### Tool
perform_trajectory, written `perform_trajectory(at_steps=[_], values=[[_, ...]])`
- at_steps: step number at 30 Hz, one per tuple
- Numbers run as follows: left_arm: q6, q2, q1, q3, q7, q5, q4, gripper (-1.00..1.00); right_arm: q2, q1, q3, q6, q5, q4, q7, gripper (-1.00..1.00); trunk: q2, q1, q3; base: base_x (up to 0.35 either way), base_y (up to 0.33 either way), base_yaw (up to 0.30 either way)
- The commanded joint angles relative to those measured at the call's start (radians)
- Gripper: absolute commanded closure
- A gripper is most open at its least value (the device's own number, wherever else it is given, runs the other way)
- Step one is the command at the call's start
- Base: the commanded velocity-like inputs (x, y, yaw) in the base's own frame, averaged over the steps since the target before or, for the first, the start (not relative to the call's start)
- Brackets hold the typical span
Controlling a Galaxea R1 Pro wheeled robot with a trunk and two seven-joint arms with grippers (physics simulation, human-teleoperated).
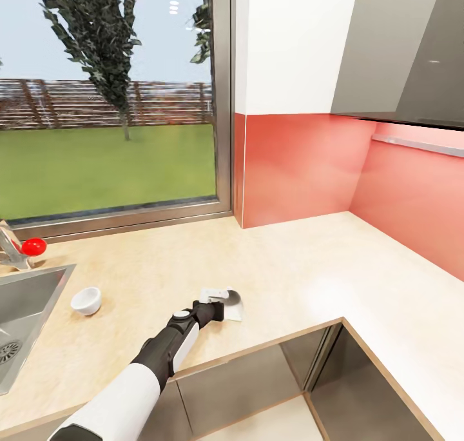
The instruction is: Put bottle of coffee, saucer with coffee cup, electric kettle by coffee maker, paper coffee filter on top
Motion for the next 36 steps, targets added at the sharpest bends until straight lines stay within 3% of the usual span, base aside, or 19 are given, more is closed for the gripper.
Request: perform_trajectory(at_steps=[1,13,17,19,25,27,30,36], values=[[0.006,0.000,0.000,0.000,0.001,0.000,0.000,1.00,0.000,0.000,0.000,-0.002,0.000,0.000,0.000,-1.00,-0.002,0.001,-0.002,0.000,0.000,0.000],[0.006,0.000,0.000,0.000,0.001,0.000,-0.001,1.00,0.000,0.000,0.000,-0.002,0.001,0.000,0.000,-1.00,-0.002,0.001,-0.002,0.000,0.000,0.000],[0.036,0.000,-0.007,-0.003,-0.006,0.000,-0.102,1.00,0.002,0.000,0.001,-0.002,0.000,-0.004,0.000,-1.00,-0.002,0.001,-0.002,0.000,0.000,0.000],[0.121,0.000,-0.010,-0.004,-0.005,0.000,-0.186,1.00,0.003,0.000,0.000,-0.003,0.000,-0.006,0.001,-1.00,-0.002,0.001,-0.002,0.000,0.000,0.000],[0.238,0.000,-0.017,-0.003,-0.005,0.005,-0.295,1.00,0.004,0.000,0.000,-0.003,0.000,-0.008,0.001,-1.00,-0.002,0.001,-0.002,0.000,0.000,0.000],[0.285,0.000,-0.018,-0.003,-0.006,0.015,-0.316,1.00,0.004,0.000,0.000,-0.003,0.000,-0.008,0.001,-1.00,-0.002,0.001,-0.002,0.000,0.000,0.000],[0.440,0.000,-0.021,0.001,-0.010,0.066,-0.399,1.00,0.007,0.000,0.000,-0.004,-0.001,-0.010,0.002,-1.00,-0.002,0.001,-0.002,0.000,0.000,0.000],[0.596,0.008,-0.013,0.004,-0.013,0.075,-0.519,1.00,0.010,0.000,-0.002,-0.006,-0.005,-0.012,0.007,-1.00,-0.002,0.001,-0.002,0.000,0.000,0.000]])
